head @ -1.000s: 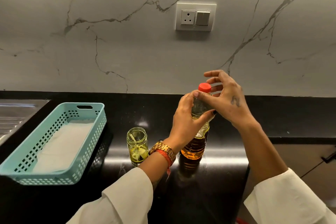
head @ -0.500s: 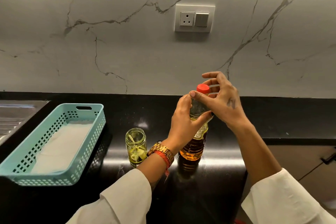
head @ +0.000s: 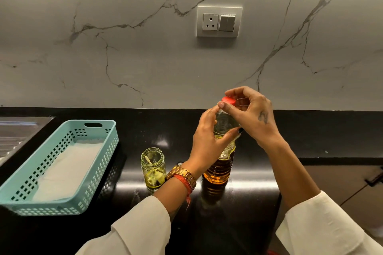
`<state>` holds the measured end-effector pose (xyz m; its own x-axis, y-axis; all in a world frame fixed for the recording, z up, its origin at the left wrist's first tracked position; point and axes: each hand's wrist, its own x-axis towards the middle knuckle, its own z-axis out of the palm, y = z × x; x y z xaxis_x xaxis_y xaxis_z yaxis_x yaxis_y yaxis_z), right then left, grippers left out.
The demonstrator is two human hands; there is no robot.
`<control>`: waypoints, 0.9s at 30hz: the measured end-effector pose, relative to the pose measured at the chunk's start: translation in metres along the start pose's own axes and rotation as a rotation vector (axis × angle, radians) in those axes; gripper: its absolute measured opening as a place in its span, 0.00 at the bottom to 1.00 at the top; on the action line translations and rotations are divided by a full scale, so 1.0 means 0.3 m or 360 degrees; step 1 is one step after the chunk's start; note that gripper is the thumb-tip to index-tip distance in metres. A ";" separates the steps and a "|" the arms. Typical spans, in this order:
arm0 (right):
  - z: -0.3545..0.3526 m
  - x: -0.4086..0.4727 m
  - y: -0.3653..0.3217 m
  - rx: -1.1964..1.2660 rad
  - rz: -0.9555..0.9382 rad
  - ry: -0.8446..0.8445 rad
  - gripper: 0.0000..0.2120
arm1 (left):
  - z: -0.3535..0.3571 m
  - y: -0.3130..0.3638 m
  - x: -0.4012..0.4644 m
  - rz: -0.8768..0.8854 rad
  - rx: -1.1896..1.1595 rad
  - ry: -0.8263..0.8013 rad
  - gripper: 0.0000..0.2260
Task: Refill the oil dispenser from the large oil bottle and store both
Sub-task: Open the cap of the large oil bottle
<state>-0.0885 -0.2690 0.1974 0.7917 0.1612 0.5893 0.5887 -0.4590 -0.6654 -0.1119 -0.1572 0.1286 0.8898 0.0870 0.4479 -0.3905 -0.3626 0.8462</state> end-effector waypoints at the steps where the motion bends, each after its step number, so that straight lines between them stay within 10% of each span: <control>1: -0.004 0.000 -0.003 0.0020 0.0001 -0.0026 0.15 | -0.002 0.003 0.000 0.0007 -0.0002 0.0000 0.29; 20: -0.050 0.012 -0.004 -0.0103 -0.0030 -0.0206 0.26 | 0.007 -0.002 -0.001 -0.0001 0.0027 -0.0003 0.28; 27: -0.038 0.022 -0.007 -0.0276 -0.0115 -0.0148 0.16 | 0.004 0.001 0.004 -0.0017 0.0063 0.0009 0.28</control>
<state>-0.0865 -0.2771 0.2079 0.7646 0.2753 0.5827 0.6141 -0.5854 -0.5293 -0.1106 -0.1583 0.1293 0.8926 0.0962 0.4406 -0.3713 -0.3978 0.8390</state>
